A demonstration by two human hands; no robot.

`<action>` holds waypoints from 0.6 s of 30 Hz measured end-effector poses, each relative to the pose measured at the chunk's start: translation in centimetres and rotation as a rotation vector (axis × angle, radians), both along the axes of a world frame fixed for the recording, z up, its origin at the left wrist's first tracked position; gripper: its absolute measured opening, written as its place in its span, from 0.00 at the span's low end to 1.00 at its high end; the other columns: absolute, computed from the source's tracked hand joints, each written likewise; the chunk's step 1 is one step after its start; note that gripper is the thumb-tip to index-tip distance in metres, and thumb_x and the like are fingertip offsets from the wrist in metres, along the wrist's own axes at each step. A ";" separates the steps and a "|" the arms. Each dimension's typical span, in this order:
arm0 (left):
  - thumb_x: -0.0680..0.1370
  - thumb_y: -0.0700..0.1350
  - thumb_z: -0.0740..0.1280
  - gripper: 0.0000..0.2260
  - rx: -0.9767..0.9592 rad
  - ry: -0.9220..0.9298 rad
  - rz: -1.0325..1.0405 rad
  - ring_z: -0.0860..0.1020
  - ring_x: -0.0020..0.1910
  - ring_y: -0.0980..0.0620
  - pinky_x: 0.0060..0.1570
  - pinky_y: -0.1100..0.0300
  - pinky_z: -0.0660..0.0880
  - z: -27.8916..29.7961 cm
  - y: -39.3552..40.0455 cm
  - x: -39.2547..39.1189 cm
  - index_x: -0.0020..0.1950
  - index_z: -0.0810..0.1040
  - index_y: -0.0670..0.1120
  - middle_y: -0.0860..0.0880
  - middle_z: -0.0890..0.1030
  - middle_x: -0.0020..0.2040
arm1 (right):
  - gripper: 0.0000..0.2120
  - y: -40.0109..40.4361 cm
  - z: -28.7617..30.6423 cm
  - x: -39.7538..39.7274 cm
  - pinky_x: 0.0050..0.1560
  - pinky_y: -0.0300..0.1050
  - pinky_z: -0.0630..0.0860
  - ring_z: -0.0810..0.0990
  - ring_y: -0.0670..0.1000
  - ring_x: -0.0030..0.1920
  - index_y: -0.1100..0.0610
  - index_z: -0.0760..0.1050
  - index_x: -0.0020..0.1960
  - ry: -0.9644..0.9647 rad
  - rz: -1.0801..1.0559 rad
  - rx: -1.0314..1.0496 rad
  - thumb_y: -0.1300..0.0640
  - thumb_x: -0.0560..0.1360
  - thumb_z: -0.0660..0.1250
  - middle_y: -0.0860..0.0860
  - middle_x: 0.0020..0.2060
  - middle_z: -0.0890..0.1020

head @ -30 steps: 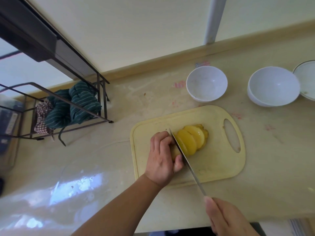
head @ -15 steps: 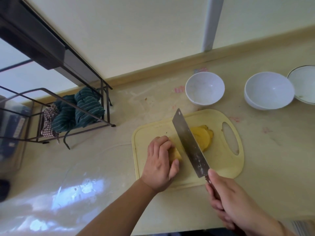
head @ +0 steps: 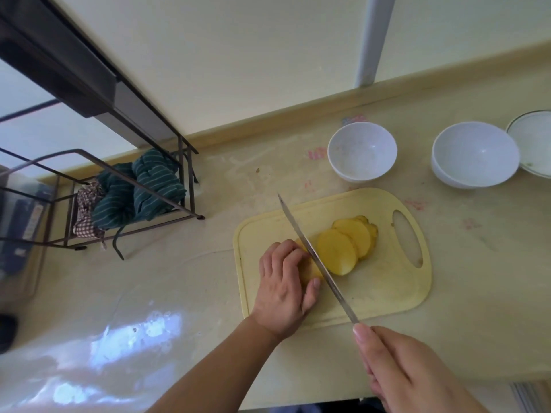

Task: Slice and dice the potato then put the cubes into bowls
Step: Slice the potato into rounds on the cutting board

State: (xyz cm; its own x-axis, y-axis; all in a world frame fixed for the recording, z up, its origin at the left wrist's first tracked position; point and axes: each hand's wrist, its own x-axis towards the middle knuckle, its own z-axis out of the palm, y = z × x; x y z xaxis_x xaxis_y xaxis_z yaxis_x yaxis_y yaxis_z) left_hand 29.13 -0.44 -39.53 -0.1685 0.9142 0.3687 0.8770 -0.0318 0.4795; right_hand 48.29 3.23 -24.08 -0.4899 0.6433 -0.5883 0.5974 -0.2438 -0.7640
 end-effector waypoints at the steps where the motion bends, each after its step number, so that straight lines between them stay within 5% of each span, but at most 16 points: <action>1: 0.85 0.56 0.55 0.19 -0.001 0.004 -0.001 0.71 0.64 0.40 0.67 0.44 0.68 -0.2 0.0 0.0 0.66 0.68 0.42 0.42 0.70 0.65 | 0.19 -0.1 0.1 0.0 0.33 0.38 0.66 0.72 0.43 0.26 0.38 0.73 0.33 -0.008 -0.001 0.013 0.30 0.64 0.49 0.46 0.23 0.74; 6: 0.85 0.56 0.57 0.20 0.007 -0.006 -0.007 0.71 0.65 0.40 0.66 0.42 0.70 -0.5 0.0 -0.1 0.67 0.69 0.41 0.41 0.71 0.65 | 0.23 -0.2 0.1 -0.2 0.31 0.37 0.66 0.73 0.43 0.26 0.47 0.72 0.32 -0.020 -0.005 0.022 0.30 0.64 0.49 0.46 0.23 0.74; 11: 0.85 0.57 0.55 0.21 0.024 -0.010 -0.008 0.71 0.64 0.40 0.65 0.40 0.70 -0.3 0.2 0.0 0.67 0.68 0.41 0.41 0.70 0.66 | 0.22 -0.2 0.1 -0.5 0.32 0.36 0.69 0.76 0.43 0.30 0.35 0.72 0.37 -0.040 -0.014 0.065 0.24 0.66 0.45 0.44 0.26 0.78; 14: 0.85 0.57 0.54 0.20 0.030 -0.011 -0.013 0.71 0.64 0.40 0.64 0.40 0.71 -0.3 0.3 0.1 0.67 0.68 0.41 0.42 0.70 0.65 | 0.34 -0.2 -0.1 -0.5 0.32 0.33 0.69 0.77 0.42 0.32 0.32 0.71 0.38 -0.043 0.004 0.090 0.14 0.54 0.38 0.40 0.28 0.79; 16: 0.85 0.57 0.54 0.20 0.034 -0.007 -0.013 0.71 0.64 0.40 0.64 0.40 0.71 -0.3 0.3 0.1 0.67 0.68 0.41 0.41 0.70 0.65 | 0.28 -0.2 0.1 -0.6 0.33 0.34 0.70 0.77 0.42 0.32 0.34 0.71 0.38 -0.044 -0.009 0.078 0.18 0.61 0.42 0.40 0.28 0.79; 18: 0.85 0.56 0.54 0.20 0.043 -0.001 -0.014 0.71 0.64 0.40 0.64 0.40 0.70 -0.4 0.4 0.2 0.67 0.68 0.41 0.41 0.70 0.65 | 0.25 0.0 0.2 -0.7 0.35 0.36 0.71 0.76 0.41 0.31 0.47 0.73 0.35 -0.055 0.016 0.036 0.31 0.69 0.48 0.40 0.27 0.78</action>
State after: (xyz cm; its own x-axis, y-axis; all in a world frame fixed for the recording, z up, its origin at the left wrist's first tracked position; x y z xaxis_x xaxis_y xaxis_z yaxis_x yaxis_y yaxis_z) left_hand 29.33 -0.06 -39.89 -0.1561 0.8998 0.4074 0.8757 -0.0646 0.4784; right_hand 47.62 3.21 -23.84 -0.4682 0.6569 -0.5910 0.6421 -0.2066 -0.7383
